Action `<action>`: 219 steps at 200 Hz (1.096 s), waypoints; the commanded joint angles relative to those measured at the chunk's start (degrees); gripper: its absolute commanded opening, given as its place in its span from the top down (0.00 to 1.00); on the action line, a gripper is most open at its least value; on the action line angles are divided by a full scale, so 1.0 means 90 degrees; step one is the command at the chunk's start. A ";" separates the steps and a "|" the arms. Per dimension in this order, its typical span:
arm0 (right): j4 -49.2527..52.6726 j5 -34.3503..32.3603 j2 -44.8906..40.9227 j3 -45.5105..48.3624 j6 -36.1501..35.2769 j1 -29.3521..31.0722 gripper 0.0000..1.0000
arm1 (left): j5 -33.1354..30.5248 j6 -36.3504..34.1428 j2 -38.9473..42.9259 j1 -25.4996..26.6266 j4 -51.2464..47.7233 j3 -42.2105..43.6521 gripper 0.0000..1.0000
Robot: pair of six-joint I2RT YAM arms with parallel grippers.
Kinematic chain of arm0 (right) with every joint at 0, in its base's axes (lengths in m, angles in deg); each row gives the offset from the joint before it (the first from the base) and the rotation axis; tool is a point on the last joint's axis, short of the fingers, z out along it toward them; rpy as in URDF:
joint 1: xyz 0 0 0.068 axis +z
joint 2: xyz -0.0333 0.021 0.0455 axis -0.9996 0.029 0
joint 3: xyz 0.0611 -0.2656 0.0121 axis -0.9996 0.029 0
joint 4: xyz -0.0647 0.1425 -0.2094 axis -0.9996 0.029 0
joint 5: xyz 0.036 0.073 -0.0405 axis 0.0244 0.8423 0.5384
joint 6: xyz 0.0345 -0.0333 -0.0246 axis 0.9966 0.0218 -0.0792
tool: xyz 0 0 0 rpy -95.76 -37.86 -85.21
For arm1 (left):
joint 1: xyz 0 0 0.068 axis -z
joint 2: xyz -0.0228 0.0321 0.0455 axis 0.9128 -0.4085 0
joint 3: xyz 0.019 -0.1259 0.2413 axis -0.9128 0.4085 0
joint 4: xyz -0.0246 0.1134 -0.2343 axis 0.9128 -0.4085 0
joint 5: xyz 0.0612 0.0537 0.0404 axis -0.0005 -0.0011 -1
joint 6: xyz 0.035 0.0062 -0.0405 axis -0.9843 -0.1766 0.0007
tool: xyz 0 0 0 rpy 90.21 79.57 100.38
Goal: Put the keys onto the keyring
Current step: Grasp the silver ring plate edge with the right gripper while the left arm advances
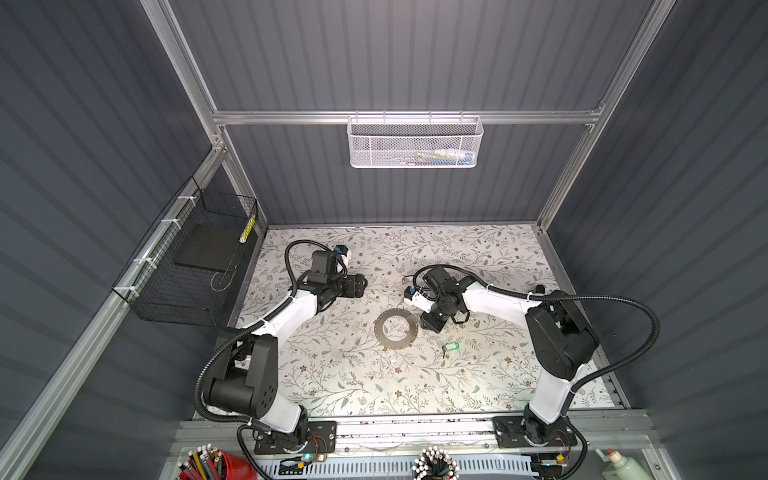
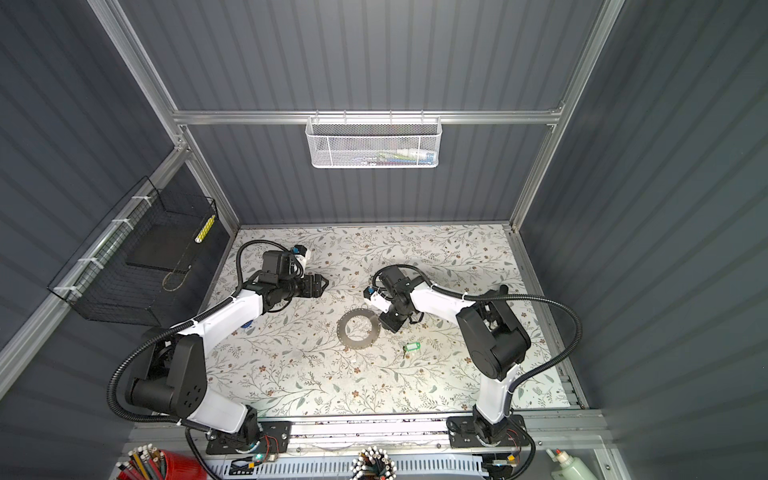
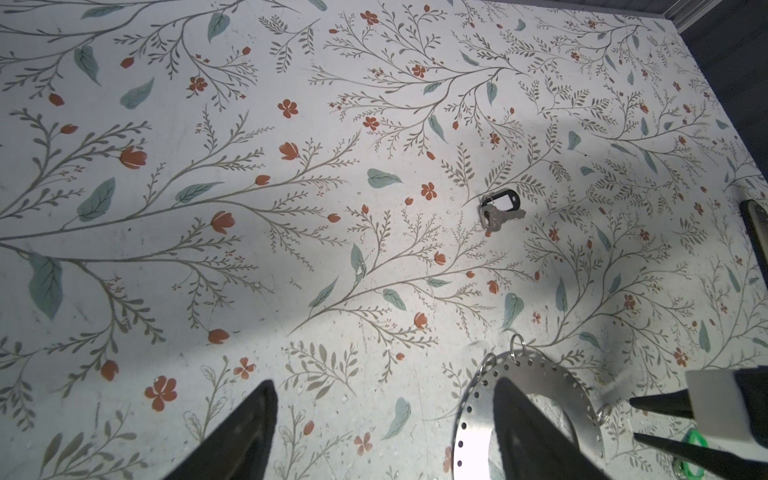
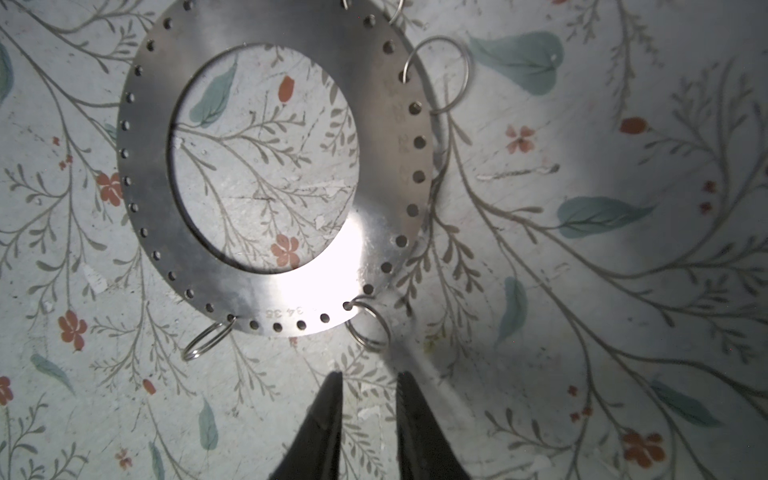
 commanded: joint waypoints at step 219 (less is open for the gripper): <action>0.0632 -0.0164 0.0788 -0.0767 0.0648 0.0012 0.79 | -0.0202 -0.0100 0.0035 0.0076 -0.0076 -0.0008 0.17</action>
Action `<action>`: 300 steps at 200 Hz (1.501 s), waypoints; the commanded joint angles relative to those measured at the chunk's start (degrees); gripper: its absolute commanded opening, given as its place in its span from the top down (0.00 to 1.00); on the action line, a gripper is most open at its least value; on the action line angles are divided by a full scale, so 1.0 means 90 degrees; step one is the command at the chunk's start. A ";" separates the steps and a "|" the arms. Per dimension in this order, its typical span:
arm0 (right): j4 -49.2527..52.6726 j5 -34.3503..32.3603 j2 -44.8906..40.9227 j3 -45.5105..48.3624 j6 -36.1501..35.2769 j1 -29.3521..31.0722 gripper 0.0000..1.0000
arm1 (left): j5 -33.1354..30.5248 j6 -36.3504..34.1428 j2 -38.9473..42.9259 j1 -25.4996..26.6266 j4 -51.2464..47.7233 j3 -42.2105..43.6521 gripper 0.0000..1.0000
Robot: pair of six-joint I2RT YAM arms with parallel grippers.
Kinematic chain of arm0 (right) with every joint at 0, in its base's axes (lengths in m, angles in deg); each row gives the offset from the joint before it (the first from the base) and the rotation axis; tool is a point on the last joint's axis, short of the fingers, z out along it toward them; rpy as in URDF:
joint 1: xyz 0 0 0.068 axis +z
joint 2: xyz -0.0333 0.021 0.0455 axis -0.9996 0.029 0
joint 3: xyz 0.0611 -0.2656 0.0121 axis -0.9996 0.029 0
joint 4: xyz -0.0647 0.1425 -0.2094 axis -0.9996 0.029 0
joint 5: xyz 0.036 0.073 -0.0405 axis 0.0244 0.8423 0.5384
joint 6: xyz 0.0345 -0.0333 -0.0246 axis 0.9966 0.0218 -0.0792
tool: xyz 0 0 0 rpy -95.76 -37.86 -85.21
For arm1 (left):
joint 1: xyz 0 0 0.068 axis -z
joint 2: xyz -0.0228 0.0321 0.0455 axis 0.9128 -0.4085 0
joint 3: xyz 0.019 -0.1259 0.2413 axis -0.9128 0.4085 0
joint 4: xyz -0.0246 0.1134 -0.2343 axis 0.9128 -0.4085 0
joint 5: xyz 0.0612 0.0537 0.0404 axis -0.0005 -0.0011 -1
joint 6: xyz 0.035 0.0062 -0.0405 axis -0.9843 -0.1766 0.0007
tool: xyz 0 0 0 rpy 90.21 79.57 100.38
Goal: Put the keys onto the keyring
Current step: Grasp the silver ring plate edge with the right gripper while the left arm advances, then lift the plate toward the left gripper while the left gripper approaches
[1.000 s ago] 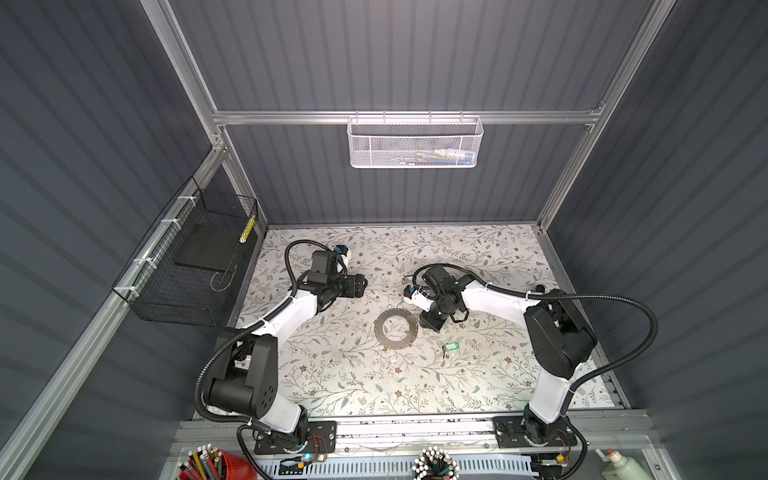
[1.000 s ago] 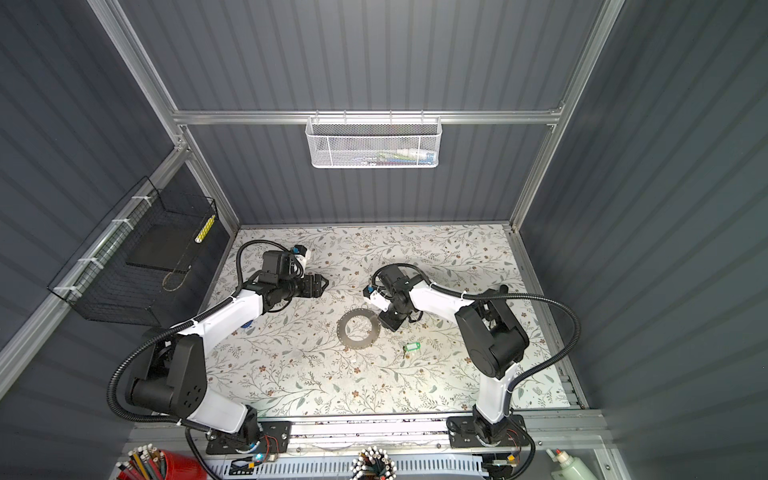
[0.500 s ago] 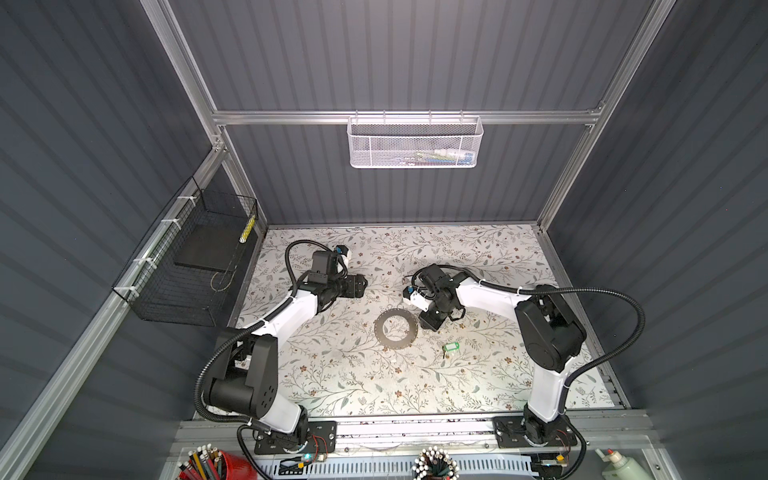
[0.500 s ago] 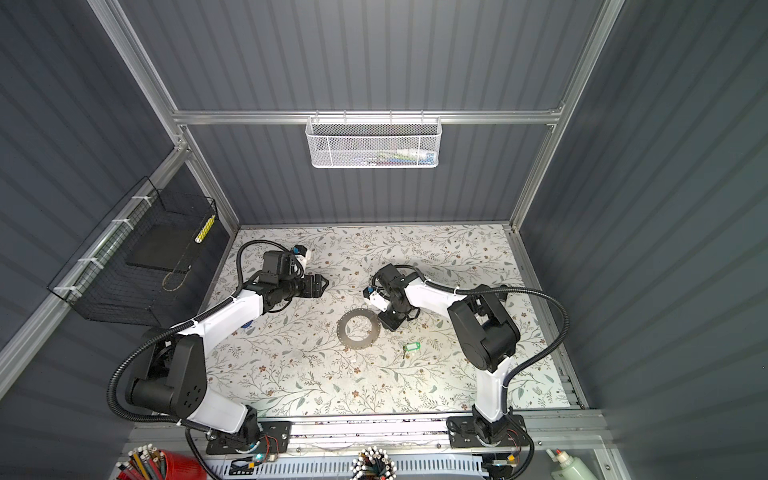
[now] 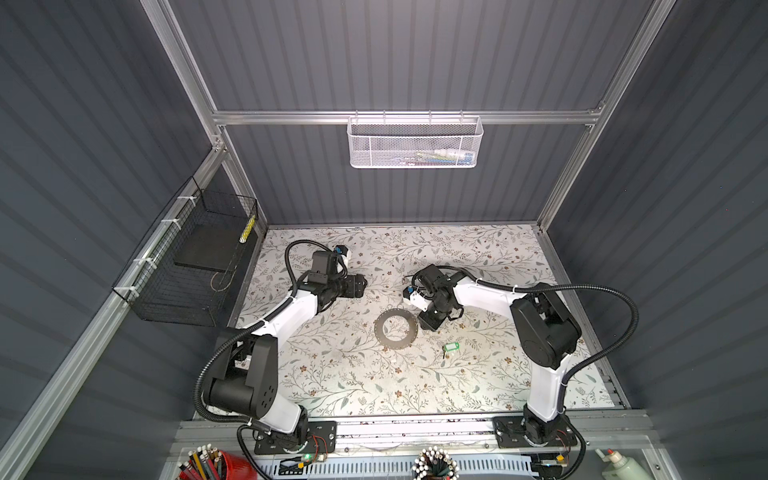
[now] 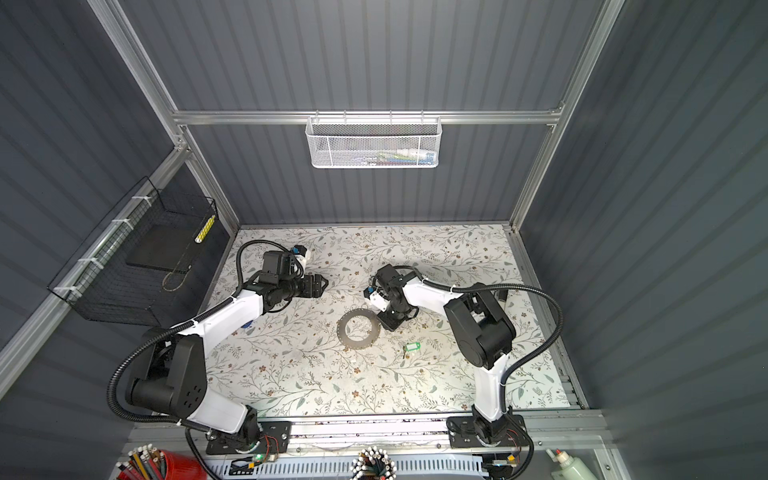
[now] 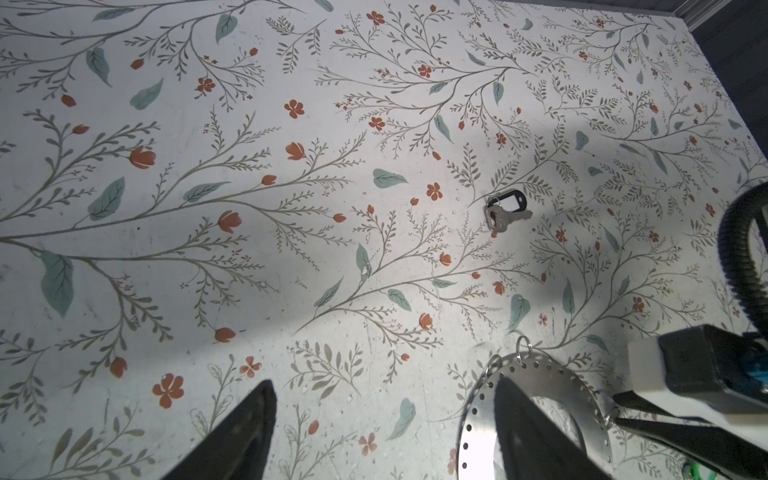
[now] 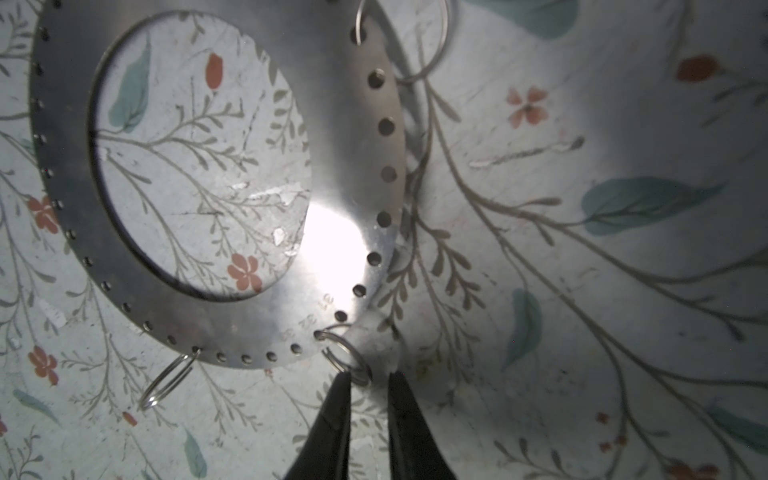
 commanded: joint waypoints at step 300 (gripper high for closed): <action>-0.2232 -0.1320 -0.2002 0.1385 -0.0272 0.0616 1.00 | -0.0233 -0.0244 0.1111 0.0410 0.1336 0.1147 0.17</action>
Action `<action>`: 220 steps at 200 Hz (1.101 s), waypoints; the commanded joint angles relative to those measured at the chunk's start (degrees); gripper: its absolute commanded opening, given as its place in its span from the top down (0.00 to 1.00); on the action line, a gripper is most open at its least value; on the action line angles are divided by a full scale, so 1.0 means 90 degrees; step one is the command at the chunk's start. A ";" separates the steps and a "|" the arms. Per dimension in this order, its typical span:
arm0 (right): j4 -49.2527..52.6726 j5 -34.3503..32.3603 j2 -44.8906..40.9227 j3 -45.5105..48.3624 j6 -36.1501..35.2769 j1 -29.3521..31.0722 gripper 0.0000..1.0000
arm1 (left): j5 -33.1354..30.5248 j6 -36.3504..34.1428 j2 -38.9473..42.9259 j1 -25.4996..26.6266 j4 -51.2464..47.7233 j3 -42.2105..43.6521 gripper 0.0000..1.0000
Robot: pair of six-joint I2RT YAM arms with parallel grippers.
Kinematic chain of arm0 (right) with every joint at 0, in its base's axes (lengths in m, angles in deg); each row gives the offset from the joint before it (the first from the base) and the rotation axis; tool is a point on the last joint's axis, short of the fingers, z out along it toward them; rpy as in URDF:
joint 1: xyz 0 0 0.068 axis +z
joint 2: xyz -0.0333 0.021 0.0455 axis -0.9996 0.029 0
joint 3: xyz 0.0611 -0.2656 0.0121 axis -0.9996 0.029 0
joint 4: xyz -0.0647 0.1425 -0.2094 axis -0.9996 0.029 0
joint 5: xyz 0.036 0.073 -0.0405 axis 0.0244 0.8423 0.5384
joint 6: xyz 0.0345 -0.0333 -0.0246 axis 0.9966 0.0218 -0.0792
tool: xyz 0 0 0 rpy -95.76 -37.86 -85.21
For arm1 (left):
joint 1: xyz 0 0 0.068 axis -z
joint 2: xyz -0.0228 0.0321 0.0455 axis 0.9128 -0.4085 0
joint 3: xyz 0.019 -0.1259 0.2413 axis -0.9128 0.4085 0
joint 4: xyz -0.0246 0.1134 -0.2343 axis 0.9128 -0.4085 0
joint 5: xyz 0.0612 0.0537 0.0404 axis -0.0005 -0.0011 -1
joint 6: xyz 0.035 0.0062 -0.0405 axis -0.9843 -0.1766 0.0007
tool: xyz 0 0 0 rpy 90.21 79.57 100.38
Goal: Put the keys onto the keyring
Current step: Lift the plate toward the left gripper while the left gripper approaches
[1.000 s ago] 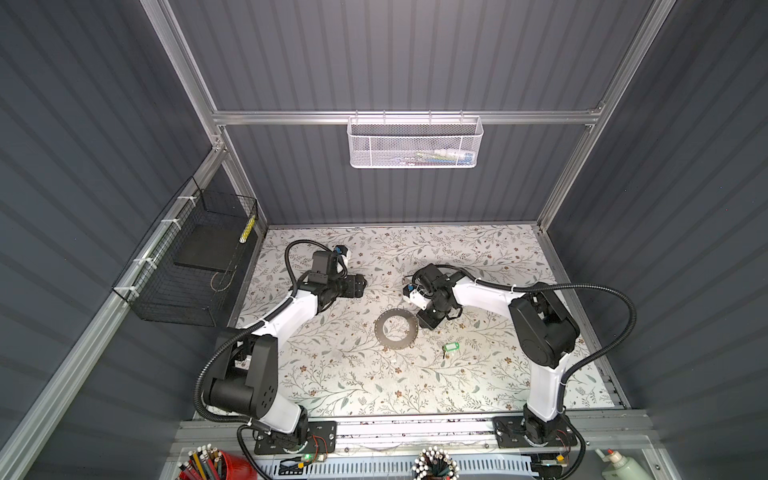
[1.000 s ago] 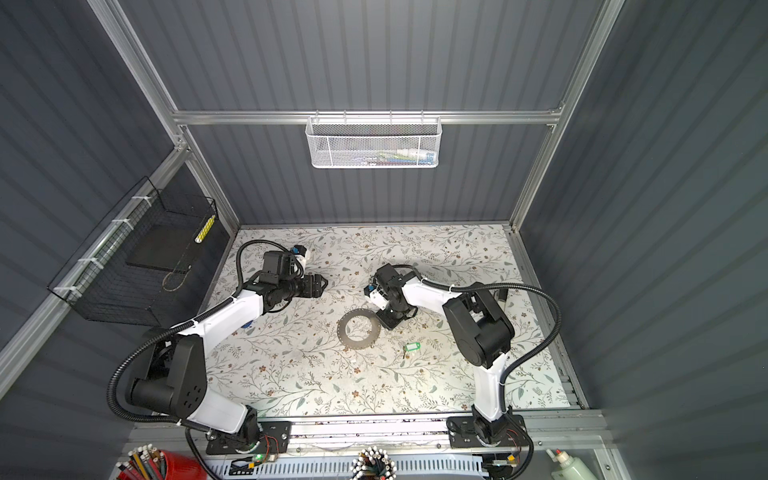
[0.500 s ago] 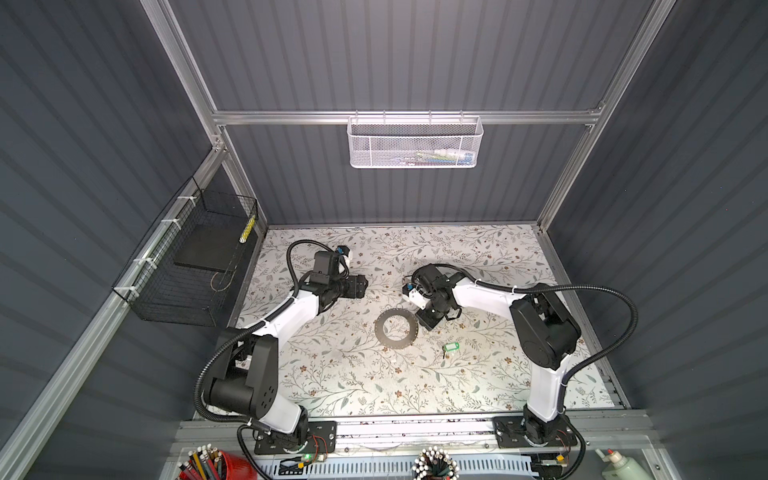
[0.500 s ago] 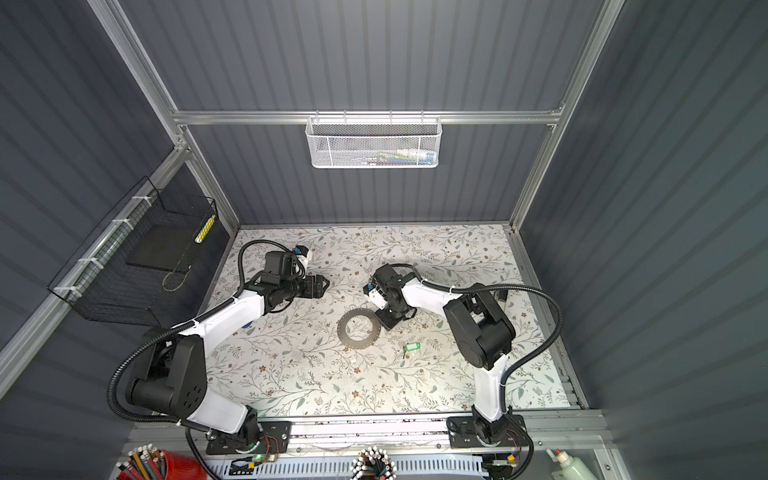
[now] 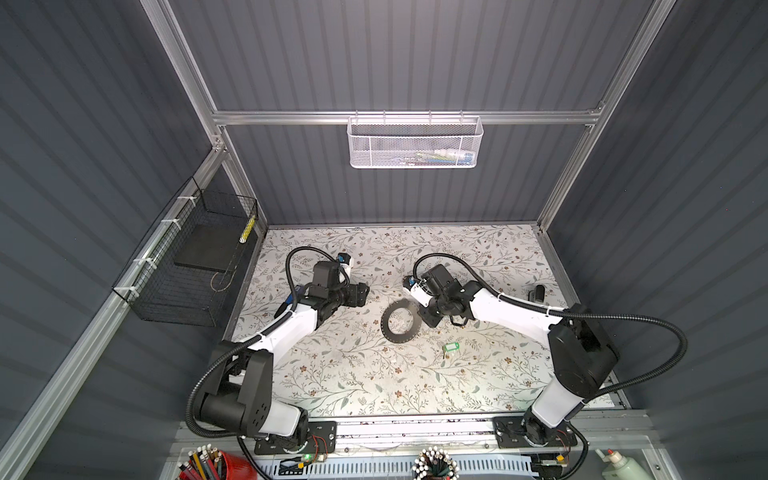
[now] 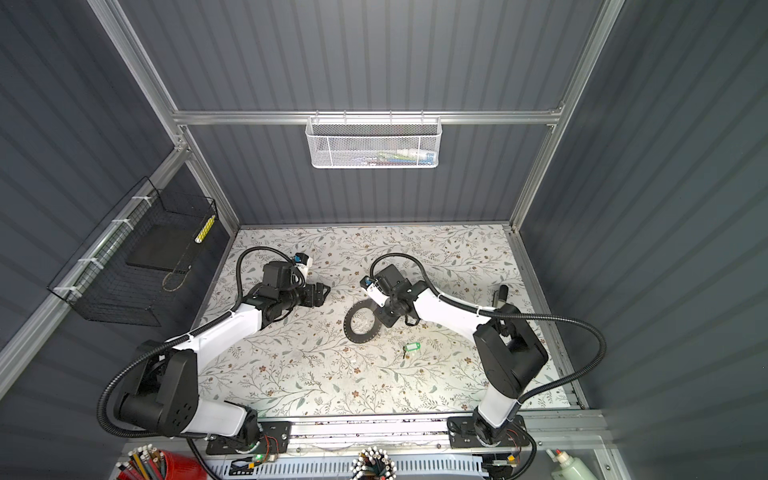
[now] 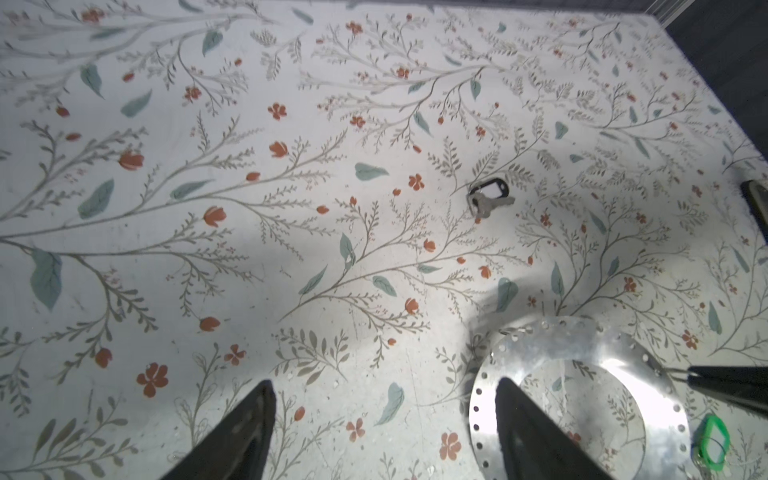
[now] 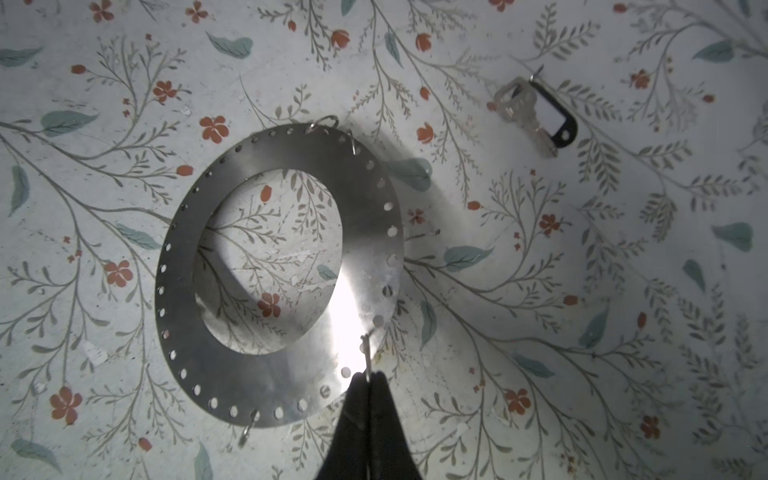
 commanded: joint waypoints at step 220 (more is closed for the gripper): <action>-0.6230 0.3014 -0.2088 0.3306 -0.2706 0.0114 1.00 | 0.2760 -0.4473 0.3040 0.1403 0.1662 0.2289 0.70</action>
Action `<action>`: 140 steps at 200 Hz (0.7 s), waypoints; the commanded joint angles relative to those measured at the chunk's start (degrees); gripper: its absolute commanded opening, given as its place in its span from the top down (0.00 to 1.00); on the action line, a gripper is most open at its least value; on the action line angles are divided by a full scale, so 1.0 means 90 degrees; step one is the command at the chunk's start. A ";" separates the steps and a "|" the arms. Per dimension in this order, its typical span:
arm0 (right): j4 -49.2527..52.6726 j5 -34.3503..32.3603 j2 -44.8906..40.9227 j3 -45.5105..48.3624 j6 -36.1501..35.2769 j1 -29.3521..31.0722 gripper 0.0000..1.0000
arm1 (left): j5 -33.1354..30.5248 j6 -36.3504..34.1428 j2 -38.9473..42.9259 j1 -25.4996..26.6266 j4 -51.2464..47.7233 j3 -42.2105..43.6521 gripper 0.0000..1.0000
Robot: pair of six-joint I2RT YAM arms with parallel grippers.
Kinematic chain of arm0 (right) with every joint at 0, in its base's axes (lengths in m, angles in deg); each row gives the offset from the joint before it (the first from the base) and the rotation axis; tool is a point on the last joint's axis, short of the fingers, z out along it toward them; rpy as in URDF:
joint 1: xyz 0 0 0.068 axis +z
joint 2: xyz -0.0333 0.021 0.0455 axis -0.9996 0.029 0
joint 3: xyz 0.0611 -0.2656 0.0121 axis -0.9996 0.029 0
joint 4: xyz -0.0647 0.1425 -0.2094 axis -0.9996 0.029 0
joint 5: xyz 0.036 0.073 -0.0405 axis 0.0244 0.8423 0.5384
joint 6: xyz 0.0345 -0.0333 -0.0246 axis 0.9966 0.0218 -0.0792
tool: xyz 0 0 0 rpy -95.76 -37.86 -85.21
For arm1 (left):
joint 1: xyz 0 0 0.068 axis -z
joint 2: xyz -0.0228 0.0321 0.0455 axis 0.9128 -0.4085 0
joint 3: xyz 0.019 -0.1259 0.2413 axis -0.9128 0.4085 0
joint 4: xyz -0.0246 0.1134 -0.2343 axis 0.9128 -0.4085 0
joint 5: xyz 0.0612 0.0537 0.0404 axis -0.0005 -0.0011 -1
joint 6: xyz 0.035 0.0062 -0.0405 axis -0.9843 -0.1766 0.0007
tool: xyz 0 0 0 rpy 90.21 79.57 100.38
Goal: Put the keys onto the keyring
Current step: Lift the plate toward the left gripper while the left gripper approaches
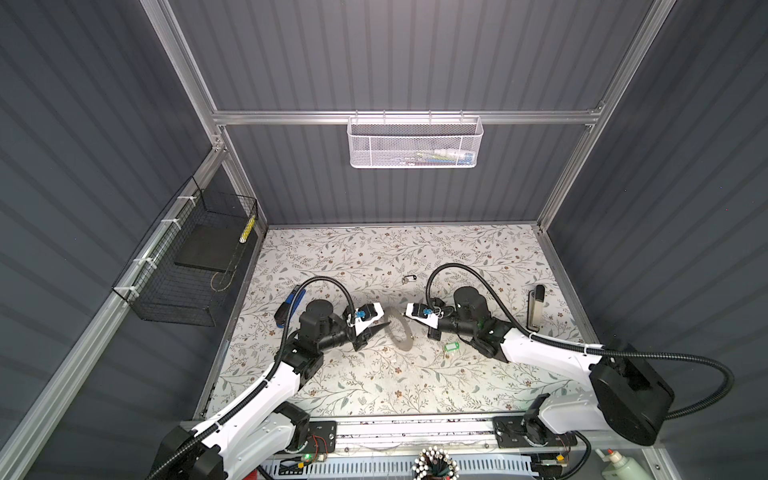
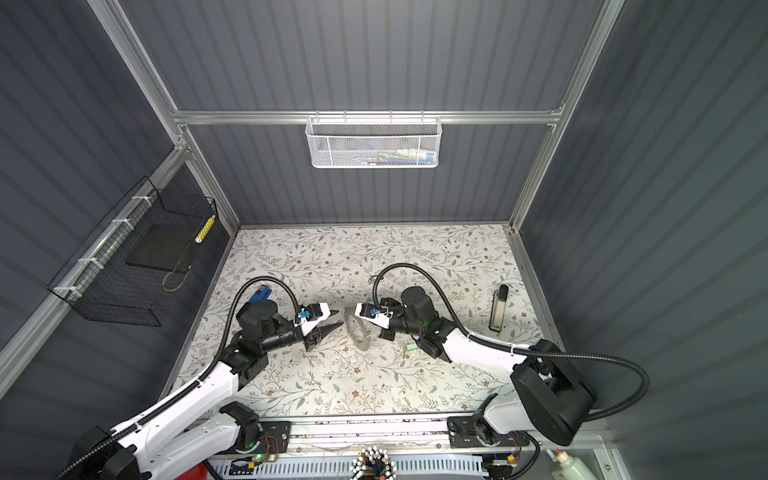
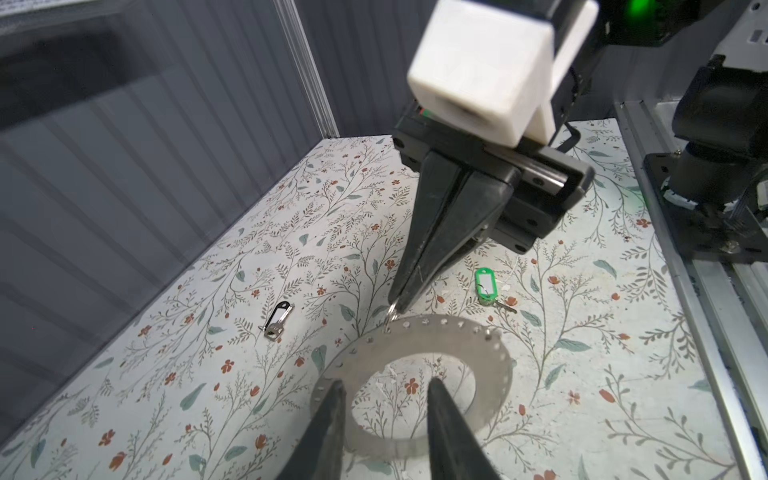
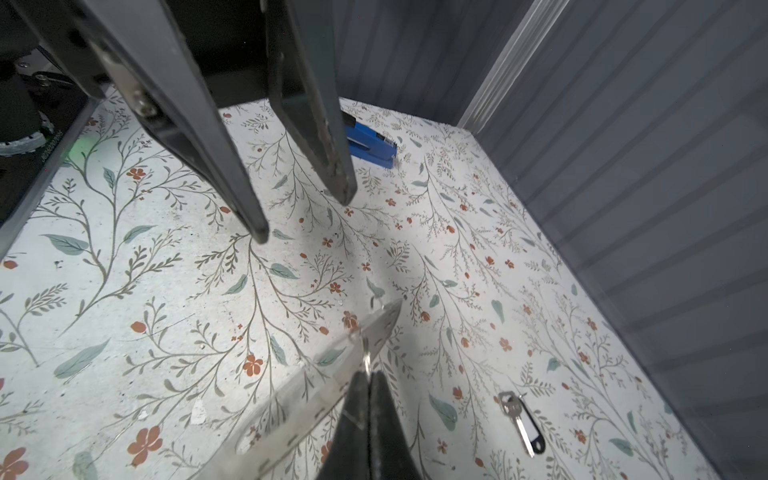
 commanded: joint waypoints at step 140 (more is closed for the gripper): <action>-0.0980 0.0584 0.0062 0.0308 -0.0480 0.0114 1.00 | -0.2418 -0.0775 -0.0305 0.1357 0.0201 0.0020 0.76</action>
